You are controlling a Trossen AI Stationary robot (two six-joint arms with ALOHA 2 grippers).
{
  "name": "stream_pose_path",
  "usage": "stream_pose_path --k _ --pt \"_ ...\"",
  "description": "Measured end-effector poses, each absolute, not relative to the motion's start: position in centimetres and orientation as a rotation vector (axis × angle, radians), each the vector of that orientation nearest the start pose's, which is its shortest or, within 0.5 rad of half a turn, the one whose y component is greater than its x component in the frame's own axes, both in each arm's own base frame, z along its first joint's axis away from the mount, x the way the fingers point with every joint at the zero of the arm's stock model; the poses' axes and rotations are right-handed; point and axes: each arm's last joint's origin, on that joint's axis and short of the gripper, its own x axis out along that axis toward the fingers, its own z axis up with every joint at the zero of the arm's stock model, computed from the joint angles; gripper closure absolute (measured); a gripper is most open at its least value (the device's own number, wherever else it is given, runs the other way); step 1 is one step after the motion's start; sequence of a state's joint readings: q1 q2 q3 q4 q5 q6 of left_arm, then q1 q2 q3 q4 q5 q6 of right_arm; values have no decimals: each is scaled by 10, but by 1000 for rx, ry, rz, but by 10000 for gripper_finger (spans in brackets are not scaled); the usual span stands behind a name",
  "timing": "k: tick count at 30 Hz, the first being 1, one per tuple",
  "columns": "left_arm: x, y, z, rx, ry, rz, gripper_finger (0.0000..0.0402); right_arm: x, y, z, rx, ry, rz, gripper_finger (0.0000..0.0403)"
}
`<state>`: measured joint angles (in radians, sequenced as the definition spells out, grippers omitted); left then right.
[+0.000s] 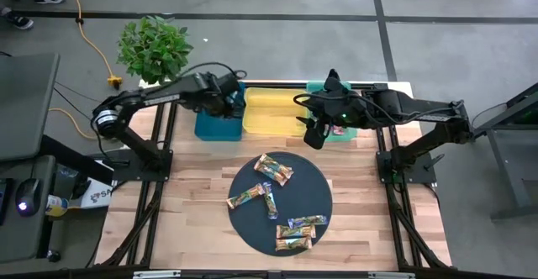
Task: Pick and place Granola Bars by type
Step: Put the blue granola bar into the blue bin
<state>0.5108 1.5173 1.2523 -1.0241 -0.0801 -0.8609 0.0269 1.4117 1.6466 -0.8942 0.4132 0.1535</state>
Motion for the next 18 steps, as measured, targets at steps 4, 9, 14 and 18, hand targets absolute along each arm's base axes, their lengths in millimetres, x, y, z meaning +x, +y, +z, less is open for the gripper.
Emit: stream_pose_path --k 4,9,14,18 --pt "247 148 237 -1026 1016 1084 291 277 -4 422 2 616 -418 192" --pt "243 158 210 -1051 1072 1099 291 277 -4 422 4 617 -415 192" --pt "239 172 191 -1151 1077 1085 291 277 -4 422 7 618 -406 192" --pt "241 180 180 -1226 1080 1038 291 277 -4 422 9 620 -397 192"
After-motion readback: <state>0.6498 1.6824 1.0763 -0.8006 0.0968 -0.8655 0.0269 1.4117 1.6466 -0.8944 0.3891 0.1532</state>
